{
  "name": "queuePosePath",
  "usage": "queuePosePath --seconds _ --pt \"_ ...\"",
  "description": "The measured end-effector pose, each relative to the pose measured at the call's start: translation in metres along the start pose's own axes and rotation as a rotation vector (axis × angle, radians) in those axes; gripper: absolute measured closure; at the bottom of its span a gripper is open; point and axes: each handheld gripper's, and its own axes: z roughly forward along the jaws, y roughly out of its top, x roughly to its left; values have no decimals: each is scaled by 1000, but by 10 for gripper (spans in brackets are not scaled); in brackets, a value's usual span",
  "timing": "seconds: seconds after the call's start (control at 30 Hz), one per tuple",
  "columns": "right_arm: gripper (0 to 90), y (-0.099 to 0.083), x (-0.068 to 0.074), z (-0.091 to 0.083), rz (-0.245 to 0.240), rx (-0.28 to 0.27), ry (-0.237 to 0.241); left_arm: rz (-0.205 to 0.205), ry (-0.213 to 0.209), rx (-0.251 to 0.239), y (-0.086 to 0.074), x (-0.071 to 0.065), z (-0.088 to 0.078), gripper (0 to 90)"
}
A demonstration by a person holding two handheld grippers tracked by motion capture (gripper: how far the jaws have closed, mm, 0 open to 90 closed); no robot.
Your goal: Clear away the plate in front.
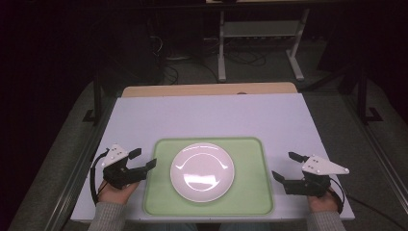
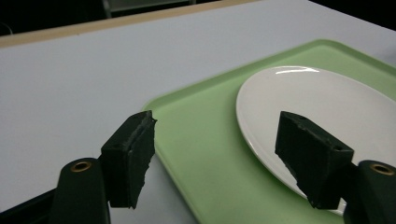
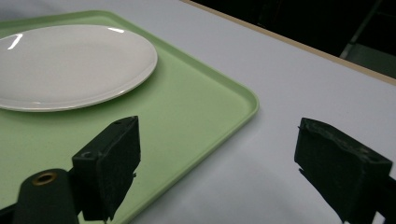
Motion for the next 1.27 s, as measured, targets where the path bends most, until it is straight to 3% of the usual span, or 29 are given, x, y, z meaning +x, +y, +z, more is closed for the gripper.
queuePosePath --seconds 0.17,0.27,0.43,0.6,0.8,1.27 --pt "136 -1 -1 -1 2 1 2 69 24 -25 -2 0 -5 241" --pt "136 -1 -2 -1 5 4 2 65 16 -21 -3 3 -7 235" --pt "136 -2 -2 0 7 14 3 63 7 -59 -4 9 -11 226" --pt "136 -2 -2 2 2 21 8 95 5 -85 -7 12 -12 227" --pt "136 -2 -2 2 7 24 10 64 -7 -96 -9 17 -12 227" --pt "136 -3 -1 3 7 31 12 43 -12 -95 -12 21 -11 228"
